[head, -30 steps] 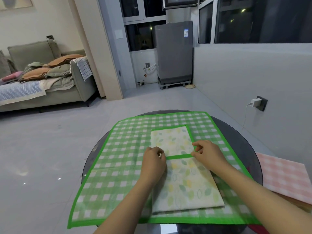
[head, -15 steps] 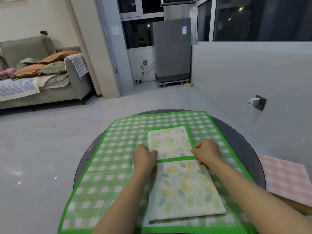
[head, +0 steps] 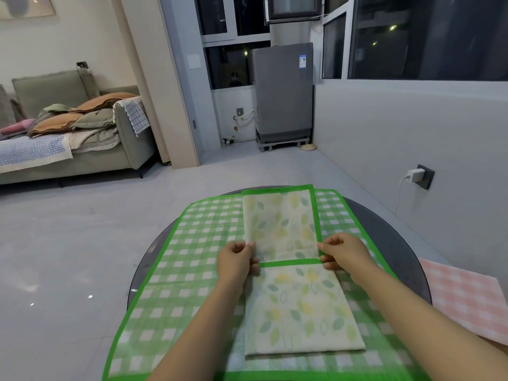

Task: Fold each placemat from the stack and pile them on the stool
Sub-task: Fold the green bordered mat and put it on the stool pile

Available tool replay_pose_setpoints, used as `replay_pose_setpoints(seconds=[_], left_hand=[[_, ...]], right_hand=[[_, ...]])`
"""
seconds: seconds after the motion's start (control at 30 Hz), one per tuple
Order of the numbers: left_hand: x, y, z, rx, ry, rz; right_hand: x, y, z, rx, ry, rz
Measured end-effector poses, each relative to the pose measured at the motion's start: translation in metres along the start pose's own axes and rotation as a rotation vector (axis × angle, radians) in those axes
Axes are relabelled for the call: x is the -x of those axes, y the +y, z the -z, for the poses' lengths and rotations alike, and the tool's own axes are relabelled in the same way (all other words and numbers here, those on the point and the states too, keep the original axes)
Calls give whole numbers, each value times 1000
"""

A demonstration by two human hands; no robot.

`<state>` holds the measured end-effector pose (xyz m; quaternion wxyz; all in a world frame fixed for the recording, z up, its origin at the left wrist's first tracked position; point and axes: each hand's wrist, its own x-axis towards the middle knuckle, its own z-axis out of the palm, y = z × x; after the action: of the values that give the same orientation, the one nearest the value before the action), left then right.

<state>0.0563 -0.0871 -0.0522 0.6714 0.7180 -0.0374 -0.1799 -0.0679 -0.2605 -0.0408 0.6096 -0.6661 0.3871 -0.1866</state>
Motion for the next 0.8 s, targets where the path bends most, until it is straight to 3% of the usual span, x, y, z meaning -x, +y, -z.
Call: replay_pose_setpoints(seconds=[0.27, 0.5, 0.8], left_hand=[[8, 5, 15, 225, -101, 86], [13, 1, 30, 49, -170, -6], [25, -4, 35, -250, -171, -234]], right_hand=[[6, 4, 18, -126, -194, 11], [15, -1, 22, -197, -230, -13], [19, 2, 23, 206, -161, 135]])
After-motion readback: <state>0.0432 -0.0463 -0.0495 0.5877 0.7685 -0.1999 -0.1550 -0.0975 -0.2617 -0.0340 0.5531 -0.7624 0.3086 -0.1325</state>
